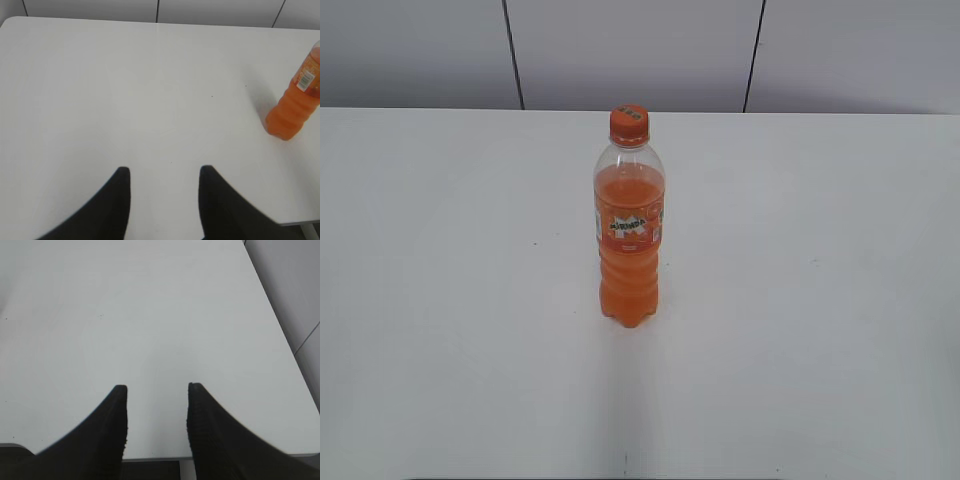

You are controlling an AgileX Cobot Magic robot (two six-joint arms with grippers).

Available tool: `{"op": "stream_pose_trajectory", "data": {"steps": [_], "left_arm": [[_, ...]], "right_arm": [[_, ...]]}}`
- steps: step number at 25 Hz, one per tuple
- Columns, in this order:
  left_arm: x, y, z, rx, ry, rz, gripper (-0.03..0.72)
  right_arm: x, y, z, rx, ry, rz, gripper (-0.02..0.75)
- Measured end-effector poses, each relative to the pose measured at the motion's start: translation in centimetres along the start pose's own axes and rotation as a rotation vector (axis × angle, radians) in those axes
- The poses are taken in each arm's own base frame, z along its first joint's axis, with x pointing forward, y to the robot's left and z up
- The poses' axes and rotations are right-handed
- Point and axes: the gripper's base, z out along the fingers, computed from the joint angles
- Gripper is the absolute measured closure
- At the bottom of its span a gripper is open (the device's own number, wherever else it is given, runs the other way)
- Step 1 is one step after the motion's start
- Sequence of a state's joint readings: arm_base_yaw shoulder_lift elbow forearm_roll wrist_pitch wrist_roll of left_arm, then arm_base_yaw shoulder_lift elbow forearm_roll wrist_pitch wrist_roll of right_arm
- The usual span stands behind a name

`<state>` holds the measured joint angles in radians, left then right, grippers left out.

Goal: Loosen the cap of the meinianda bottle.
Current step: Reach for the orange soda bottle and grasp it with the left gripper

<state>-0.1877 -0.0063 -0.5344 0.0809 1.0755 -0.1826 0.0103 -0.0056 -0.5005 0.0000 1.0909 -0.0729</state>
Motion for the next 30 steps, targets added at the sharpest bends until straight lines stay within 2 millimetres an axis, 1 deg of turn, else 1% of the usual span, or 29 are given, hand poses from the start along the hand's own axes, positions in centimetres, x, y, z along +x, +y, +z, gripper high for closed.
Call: {"op": "stream_pose_trajectory", "data": {"steps": [26, 28, 30], "left_arm": [[0.0, 0.0, 0.0, 0.000, -0.002, 0.000, 0.398], [-0.4, -0.1, -0.3, 0.006, -0.037, -0.001, 0.398], [-1.7, -0.2, -0.8, 0.023, -0.131, -0.002, 0.398]], "right_arm": [[0.0, 0.0, 0.0, -0.005, -0.001, 0.001, 0.435], [0.0, 0.0, 0.0, -0.005, -0.001, 0.001, 0.435], [0.0, 0.0, 0.0, -0.005, -0.001, 0.001, 0.435]]}}
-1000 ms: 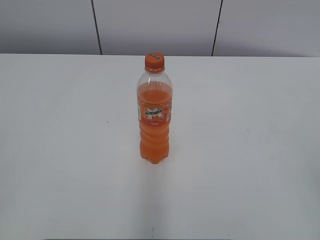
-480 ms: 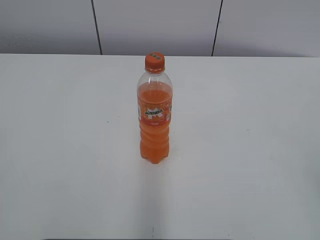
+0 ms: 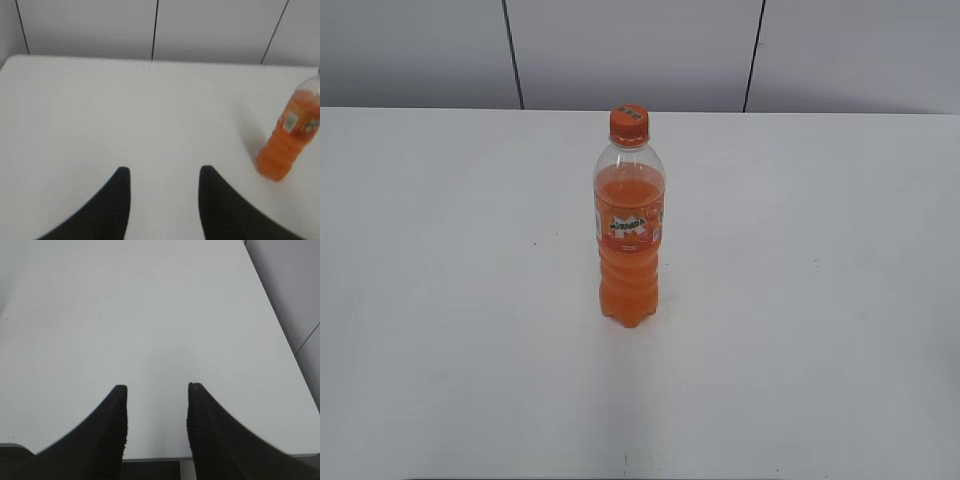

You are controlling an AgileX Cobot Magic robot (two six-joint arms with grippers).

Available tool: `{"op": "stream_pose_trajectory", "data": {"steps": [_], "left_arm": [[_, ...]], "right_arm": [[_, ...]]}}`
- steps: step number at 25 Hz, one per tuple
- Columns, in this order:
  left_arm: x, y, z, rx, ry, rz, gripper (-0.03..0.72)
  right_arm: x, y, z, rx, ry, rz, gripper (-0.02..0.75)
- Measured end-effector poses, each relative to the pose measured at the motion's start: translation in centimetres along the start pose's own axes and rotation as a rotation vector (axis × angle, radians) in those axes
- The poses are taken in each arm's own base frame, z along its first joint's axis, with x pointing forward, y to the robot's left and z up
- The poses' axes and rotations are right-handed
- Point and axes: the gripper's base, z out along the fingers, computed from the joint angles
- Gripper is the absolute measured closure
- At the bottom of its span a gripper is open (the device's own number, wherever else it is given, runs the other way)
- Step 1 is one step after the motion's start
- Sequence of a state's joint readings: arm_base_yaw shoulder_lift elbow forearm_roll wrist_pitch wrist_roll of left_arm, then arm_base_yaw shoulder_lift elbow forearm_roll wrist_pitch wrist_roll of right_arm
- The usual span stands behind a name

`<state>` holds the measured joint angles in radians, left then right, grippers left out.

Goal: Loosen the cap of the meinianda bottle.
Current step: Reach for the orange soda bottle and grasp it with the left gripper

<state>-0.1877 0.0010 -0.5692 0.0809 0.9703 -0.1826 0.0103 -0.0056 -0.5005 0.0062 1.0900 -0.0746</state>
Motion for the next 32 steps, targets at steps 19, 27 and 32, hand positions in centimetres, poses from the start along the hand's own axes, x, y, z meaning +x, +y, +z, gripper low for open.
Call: {"op": "stream_pose_trajectory", "data": {"steps": [19, 27, 32], "left_arm": [[-7.5, -2.7, 16.3, 0.067, -0.119, 0.127, 0.398], [-2.8, -2.9, 23.5, 0.117, -0.125, 0.108, 0.398], [0.0, -2.9, 25.9, 0.142, -0.113, 0.039, 0.398]], "right_arm": [[0.0, 0.0, 0.0, 0.000, 0.000, 0.000, 0.435], [0.0, 0.0, 0.0, 0.000, 0.000, 0.000, 0.435], [0.0, 0.0, 0.0, 0.000, 0.000, 0.000, 0.435]]}}
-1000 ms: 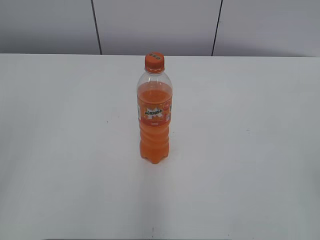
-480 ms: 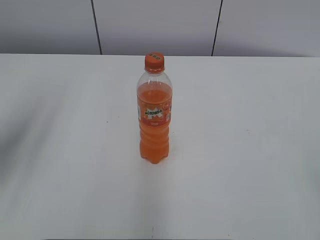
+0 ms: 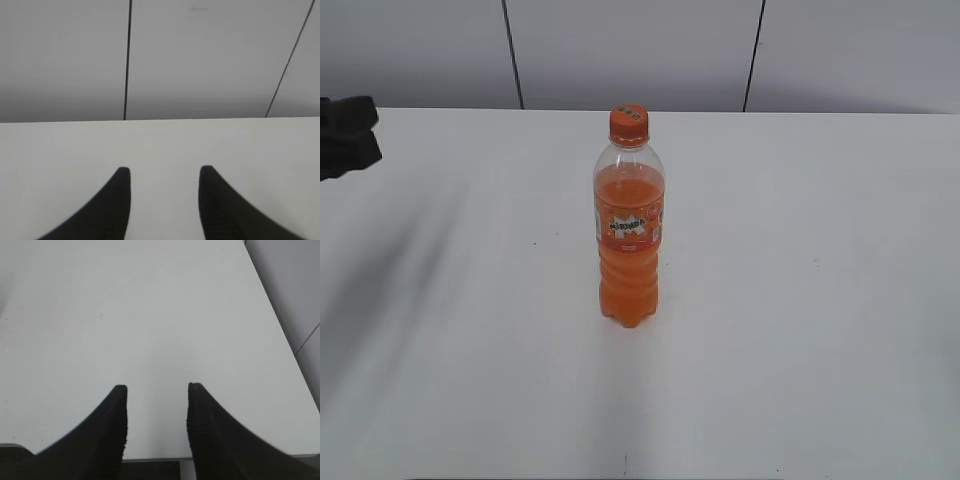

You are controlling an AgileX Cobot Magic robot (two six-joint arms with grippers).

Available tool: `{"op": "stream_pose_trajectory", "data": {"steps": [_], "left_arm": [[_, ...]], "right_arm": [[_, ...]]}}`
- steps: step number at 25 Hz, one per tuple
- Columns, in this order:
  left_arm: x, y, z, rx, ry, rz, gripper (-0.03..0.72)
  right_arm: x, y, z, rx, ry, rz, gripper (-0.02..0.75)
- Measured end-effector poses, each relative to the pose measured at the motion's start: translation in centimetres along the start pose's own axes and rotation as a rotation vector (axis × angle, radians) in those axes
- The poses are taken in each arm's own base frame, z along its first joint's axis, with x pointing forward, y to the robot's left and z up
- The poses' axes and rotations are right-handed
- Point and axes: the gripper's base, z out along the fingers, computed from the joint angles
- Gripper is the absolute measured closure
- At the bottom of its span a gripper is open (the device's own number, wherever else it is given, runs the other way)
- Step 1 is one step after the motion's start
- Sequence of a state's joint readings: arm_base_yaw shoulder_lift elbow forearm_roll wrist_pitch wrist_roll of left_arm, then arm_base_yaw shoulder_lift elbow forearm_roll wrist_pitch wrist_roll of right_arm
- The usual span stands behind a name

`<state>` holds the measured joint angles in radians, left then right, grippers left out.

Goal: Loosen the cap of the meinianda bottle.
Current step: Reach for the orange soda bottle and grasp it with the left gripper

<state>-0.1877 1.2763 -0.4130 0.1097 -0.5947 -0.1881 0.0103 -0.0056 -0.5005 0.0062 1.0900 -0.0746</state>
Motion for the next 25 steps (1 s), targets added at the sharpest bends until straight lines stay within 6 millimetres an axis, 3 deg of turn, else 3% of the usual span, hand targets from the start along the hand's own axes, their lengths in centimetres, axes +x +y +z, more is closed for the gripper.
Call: {"op": "stream_pose_trajectory", "data": {"steps": [7, 13, 20, 22, 25], "left_arm": [[1.4, -1.4, 1.0, 0.223, -0.044, 0.162, 0.398], [3.3, 0.5, 1.5, 0.377, -0.024, 0.208, 0.398], [4.8, 2.0, 2.6, 0.719, 0.042, 0.289, 0.391], [5.2, 2.2, 3.3, 0.782, 0.069, 0.313, 0.351], [5.5, 2.6, 4.4, 0.832, 0.089, 0.343, 0.221]], "right_arm": [[0.0, 0.0, 0.0, 0.000, 0.000, 0.000, 0.435], [0.0, 0.0, 0.0, 0.000, 0.000, 0.000, 0.435], [0.0, 0.0, 0.0, 0.000, -0.001, 0.000, 0.435], [0.0, 0.0, 0.0, 0.000, -0.001, 0.000, 0.435], [0.0, 0.0, 0.0, 0.000, -0.001, 0.000, 0.435]]}}
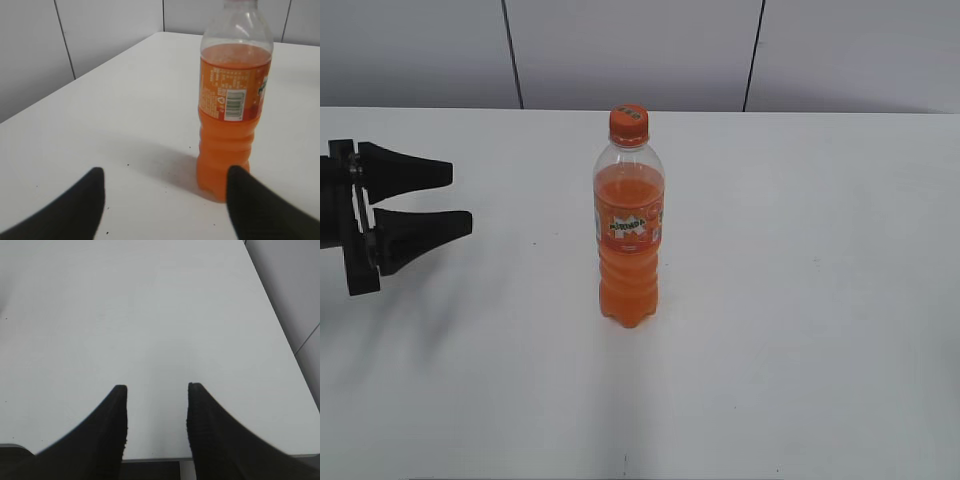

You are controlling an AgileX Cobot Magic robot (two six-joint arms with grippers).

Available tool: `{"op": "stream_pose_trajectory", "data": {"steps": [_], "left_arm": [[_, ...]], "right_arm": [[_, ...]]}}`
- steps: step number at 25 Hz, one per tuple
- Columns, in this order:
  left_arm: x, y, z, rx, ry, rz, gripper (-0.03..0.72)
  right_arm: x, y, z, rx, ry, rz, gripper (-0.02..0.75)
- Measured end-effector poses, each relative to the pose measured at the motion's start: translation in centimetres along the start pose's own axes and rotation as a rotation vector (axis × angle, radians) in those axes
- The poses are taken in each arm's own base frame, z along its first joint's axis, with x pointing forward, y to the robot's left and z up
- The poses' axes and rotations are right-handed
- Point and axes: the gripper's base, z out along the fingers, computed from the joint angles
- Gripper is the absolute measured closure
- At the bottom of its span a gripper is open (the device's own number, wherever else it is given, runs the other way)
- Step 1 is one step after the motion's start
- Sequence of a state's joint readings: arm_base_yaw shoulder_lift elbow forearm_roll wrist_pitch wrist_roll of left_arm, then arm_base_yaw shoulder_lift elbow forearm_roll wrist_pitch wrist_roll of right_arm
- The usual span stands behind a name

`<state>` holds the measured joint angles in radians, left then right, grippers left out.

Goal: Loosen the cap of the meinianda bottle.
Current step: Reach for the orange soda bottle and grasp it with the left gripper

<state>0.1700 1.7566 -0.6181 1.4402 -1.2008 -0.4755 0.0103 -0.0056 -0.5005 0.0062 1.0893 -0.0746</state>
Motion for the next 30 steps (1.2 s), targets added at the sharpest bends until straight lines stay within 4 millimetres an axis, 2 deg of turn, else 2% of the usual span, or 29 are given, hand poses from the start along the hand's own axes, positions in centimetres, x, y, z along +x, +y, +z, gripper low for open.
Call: {"op": "stream_pose_trajectory", "data": {"steps": [3, 6, 14, 21, 30], "left_arm": [[0.7, 1.1, 0.6, 0.032, 0.013, 0.007, 0.072], [1.6, 2.0, 1.8, 0.073, 0.024, 0.005, 0.034], [3.8, 2.9, 7.0, 0.261, 0.064, -0.002, 0.030], [3.4, 2.4, 11.1, 0.373, 0.062, 0.036, 0.043], [2.7, 0.8, 15.4, 0.478, 0.053, 0.062, 0.076]], "right_arm": [[0.0, 0.0, 0.0, 0.000, 0.000, 0.000, 0.435], [0.0, 0.0, 0.0, 0.000, 0.000, 0.000, 0.435], [0.0, 0.0, 0.0, 0.000, 0.000, 0.000, 0.435], [0.0, 0.0, 0.0, 0.000, 0.000, 0.000, 0.435], [0.0, 0.0, 0.0, 0.000, 0.000, 0.000, 0.435]]}}
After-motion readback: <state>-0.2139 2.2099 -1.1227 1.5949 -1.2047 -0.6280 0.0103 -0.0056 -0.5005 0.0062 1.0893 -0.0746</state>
